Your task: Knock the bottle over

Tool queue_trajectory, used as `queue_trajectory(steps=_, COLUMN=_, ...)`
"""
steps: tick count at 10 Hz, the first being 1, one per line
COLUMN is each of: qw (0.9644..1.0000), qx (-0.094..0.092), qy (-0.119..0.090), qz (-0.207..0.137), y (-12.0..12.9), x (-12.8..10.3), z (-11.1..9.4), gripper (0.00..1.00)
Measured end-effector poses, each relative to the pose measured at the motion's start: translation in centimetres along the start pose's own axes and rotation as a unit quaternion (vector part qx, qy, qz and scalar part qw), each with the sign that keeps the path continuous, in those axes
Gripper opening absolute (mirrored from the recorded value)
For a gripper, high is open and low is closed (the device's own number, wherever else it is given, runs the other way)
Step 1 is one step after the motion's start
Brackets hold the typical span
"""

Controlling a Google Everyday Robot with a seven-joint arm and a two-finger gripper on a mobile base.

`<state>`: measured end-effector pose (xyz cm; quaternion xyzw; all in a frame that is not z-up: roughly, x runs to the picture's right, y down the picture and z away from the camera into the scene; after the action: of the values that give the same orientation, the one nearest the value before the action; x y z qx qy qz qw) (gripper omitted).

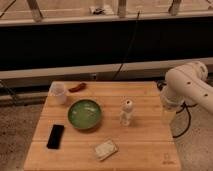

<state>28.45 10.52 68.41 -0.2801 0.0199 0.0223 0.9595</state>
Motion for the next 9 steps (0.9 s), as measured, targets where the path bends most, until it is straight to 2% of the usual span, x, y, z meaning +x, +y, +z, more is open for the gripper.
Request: queue_trajectory(steps=9, qw=1.0, qx=0.001, qy=0.002, qz=-0.002, y=-0.01, x=-0.19, z=0.18, gripper=0.8)
